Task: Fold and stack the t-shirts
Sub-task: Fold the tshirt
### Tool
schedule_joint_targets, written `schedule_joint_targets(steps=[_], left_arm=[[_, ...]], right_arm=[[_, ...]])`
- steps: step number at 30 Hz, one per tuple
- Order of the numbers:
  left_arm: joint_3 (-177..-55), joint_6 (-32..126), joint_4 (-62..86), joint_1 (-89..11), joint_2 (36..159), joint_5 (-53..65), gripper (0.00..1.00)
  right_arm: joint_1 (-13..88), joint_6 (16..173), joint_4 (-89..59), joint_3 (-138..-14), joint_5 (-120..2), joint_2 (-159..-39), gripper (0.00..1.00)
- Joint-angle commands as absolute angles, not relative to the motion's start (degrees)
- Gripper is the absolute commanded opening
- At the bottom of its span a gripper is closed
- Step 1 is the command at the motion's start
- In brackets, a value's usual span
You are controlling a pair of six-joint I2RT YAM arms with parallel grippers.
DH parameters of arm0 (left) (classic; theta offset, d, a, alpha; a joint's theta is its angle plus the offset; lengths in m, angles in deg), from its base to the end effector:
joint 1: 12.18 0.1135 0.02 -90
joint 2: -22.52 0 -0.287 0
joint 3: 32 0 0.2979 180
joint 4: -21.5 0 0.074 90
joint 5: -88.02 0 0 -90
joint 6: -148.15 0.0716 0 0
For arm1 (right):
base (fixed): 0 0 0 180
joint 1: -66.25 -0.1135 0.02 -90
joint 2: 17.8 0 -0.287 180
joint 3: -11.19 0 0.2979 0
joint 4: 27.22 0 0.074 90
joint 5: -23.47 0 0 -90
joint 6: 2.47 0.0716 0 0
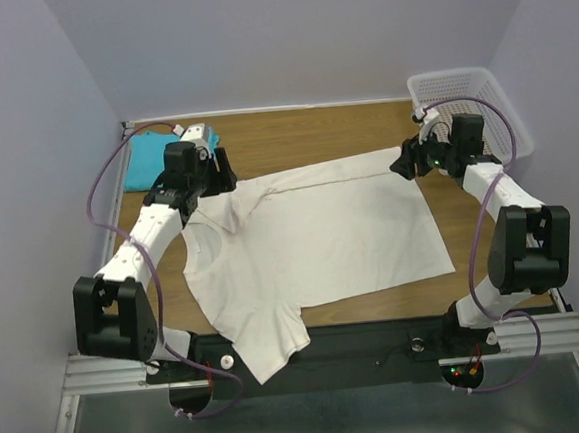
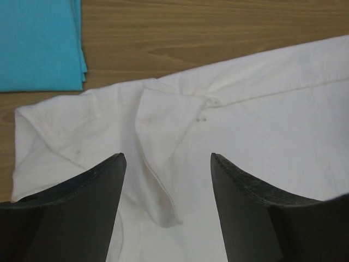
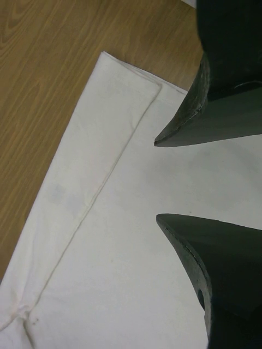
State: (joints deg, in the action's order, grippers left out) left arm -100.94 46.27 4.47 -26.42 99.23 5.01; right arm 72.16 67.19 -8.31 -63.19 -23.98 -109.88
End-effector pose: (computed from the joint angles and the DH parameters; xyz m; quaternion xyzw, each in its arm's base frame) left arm 0.3670 -0.1021 0.2917 0.0502 0.8400 -0.1715 0.5123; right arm 0.4187 0.0053 0.2342 -0.2663 0.8055 0.2206 0.4813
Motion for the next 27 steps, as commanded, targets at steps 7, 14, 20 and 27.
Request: schedule_joint_targets(steps=[7, 14, 20, 27], left_arm=[[-117.70, 50.06, 4.53, -22.38, 122.00, 18.76, 0.65], [-122.28, 52.52, 1.01, -22.37, 129.83, 15.44, 0.61], [-122.72, 54.37, -0.75, -22.38, 131.42, 12.09, 0.61], [-122.28, 55.69, -2.24, -22.46, 132.91, 13.22, 0.59]], right_arm=[[71.88, 71.97, -9.53, -57.83, -23.72, -101.66, 0.58], [72.14, 71.44, -9.53, -55.45, -24.52, -100.33, 0.59], [72.32, 71.35, -9.62, -55.19, -24.34, -100.42, 0.59], [72.49, 71.18, -9.62, -54.92, -24.34, -100.25, 0.59]])
